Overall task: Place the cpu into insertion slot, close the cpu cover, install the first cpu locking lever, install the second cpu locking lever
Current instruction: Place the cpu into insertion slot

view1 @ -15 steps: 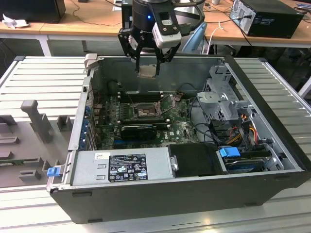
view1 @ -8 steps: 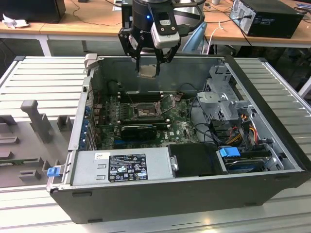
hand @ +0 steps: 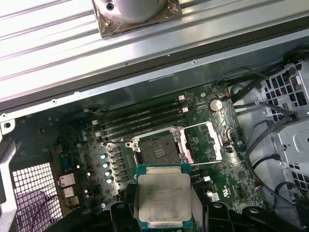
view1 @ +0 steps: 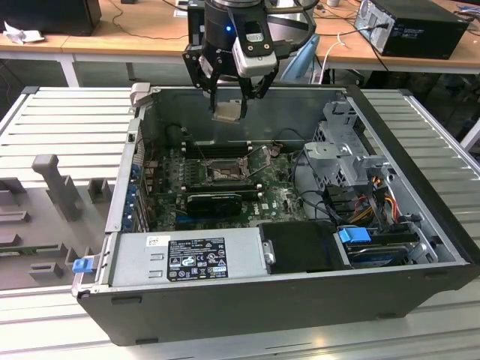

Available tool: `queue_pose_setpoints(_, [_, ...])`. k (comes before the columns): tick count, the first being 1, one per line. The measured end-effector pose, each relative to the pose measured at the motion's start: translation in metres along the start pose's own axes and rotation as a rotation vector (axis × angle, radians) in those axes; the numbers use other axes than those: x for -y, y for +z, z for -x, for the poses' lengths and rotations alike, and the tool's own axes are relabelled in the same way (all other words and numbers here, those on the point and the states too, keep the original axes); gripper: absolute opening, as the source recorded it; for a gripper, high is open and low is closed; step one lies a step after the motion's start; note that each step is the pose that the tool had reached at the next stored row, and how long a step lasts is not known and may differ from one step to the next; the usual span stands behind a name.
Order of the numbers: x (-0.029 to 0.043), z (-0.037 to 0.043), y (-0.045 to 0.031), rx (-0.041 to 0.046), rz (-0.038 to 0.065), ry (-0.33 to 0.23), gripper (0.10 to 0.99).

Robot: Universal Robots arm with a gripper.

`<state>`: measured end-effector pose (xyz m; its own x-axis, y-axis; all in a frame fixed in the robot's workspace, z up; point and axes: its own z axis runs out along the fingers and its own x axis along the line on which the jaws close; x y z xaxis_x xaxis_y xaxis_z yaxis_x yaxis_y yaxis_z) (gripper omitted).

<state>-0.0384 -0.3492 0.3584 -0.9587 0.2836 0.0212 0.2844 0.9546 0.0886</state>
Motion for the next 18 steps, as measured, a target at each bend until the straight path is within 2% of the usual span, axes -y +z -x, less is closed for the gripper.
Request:
queue_pose_setpoints(6, [0.0,0.0,0.0002,0.0062,0.002,0.068,0.529])
queue_pose_setpoints(18, [0.0,0.0,0.0002,0.0113,0.003,0.126,0.529])
